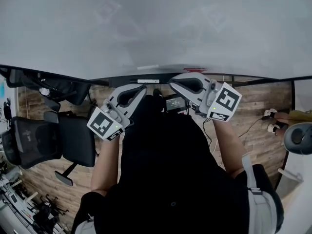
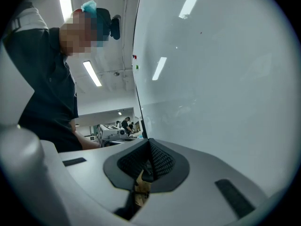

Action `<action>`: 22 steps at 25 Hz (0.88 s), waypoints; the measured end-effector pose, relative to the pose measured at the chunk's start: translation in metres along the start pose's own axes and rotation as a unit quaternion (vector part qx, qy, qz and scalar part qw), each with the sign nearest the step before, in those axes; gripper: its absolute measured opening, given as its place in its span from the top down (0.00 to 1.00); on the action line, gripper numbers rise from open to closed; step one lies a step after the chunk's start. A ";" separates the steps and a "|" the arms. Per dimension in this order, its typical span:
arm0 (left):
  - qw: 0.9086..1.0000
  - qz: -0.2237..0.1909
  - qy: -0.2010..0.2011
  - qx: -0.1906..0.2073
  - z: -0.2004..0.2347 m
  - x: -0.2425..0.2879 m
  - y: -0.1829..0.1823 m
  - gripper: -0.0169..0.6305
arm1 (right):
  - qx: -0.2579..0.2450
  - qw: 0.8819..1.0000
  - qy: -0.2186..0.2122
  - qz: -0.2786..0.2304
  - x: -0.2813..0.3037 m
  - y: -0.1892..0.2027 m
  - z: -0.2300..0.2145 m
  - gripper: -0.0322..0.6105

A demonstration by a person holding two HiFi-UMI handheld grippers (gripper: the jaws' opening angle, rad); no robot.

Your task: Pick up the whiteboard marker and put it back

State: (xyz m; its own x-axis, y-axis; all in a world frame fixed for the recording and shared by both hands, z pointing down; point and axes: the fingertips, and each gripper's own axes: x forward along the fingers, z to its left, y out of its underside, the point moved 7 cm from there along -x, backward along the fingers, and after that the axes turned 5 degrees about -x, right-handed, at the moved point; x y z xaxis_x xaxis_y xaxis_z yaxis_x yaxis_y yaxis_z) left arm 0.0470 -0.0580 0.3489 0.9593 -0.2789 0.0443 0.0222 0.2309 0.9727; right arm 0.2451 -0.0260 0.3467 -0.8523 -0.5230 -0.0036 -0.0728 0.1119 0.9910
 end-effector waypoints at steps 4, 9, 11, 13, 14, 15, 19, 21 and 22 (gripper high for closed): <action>1.000 0.000 0.003 -0.002 0.001 0.002 0.001 0.95 | 0.007 1.000 -0.004 0.004 0.002 0.005 -0.003 0.92; 1.000 0.002 0.004 -0.004 0.000 0.004 0.001 0.95 | 0.007 1.000 -0.010 0.010 0.005 0.008 -0.004 0.92; 1.000 0.001 0.006 -0.007 0.001 0.007 0.001 0.95 | 0.004 1.000 -0.011 0.015 0.004 0.010 -0.005 0.92; 1.000 0.000 0.009 -0.006 0.002 0.010 0.001 0.95 | 0.001 1.000 -0.009 0.017 0.003 0.010 -0.008 0.92; 1.000 0.001 0.011 -0.005 0.003 0.011 0.002 0.95 | -0.001 1.000 -0.007 0.016 0.002 0.010 -0.009 0.92; 1.000 0.002 0.012 -0.006 0.004 0.011 0.003 0.95 | -0.001 1.000 -0.004 0.017 0.002 0.011 -0.009 0.92; 1.000 0.008 0.020 -0.016 0.002 0.015 0.014 0.95 | 0.008 1.000 0.006 0.014 -0.007 0.018 -0.011 0.92; 1.000 0.013 0.023 -0.016 0.000 0.021 0.015 0.95 | 0.014 1.000 0.011 0.007 -0.014 0.019 -0.014 0.92; 0.999 0.014 0.024 -0.015 -0.002 0.024 0.015 0.95 | 0.018 1.000 0.014 0.004 -0.017 0.020 -0.016 0.92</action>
State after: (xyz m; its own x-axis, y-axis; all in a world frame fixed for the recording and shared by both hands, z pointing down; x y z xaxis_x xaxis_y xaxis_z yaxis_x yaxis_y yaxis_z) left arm 0.0705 -0.0596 0.3639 0.9722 -0.2265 0.0598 0.0028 0.2664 0.9639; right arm 0.2664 -0.0280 0.3685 -0.8382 -0.5453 0.0082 -0.0850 0.1454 0.9857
